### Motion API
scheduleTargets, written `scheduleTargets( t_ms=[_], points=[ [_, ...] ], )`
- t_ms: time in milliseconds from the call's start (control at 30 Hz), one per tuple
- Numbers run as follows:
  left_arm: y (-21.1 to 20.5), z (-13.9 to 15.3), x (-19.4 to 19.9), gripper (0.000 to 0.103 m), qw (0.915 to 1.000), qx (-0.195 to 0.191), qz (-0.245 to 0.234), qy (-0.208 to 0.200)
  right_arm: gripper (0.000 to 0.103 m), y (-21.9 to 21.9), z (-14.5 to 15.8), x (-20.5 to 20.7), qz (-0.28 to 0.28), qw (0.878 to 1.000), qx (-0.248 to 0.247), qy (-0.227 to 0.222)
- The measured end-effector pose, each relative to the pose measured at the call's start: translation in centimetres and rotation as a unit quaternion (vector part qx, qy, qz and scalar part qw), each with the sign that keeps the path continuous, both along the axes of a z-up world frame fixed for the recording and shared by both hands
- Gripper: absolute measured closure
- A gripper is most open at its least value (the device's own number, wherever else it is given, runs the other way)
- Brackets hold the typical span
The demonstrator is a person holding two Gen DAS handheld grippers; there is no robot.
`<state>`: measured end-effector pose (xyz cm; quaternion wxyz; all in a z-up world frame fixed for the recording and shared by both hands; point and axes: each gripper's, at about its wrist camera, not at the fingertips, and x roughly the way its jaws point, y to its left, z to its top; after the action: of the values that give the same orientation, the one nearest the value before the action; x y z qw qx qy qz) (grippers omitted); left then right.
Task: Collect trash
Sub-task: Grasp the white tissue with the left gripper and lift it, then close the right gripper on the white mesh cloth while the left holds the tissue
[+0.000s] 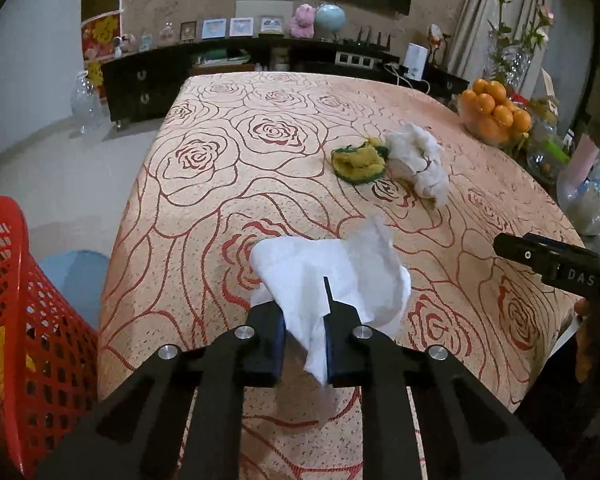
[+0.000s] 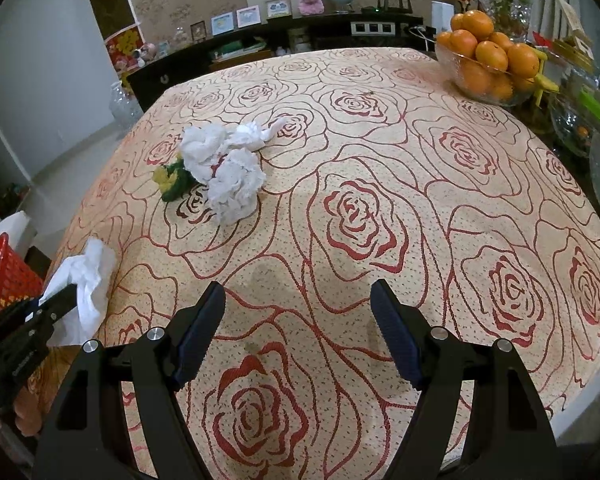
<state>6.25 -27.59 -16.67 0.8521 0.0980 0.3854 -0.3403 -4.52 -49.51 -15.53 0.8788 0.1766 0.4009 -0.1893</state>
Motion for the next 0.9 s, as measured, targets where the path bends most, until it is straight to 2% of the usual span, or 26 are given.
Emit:
scheduleTargets(
  t_ms=[233, 467, 733, 900],
  points=[
    [1.4, 1.8, -0.4, 0.090, 0.9996, -0.021, 0.010, -0.014, 0.031, 0.3, 1.1, 0.3, 0.014, 0.999, -0.005, -0.033],
    [2.5, 3.1, -0.5, 0.090, 0.9990, -0.039, 0.014, -0.018, 0.031, 0.3, 2.7, 3.0, 0.048, 0.997, -0.001, -0.056],
    [2.9, 3.4, -0.5, 0.090, 0.9987, -0.044, 0.015, -0.023, 0.031, 0.4, 2.4, 8.5, 0.093, 0.993, -0.049, -0.054],
    [3.0, 3.1, -0.4, 0.090, 0.9987, -0.040, 0.020, -0.023, 0.031, -0.4, 1.2, 10.8, 0.094, 0.994, -0.043, -0.039]
  ],
)
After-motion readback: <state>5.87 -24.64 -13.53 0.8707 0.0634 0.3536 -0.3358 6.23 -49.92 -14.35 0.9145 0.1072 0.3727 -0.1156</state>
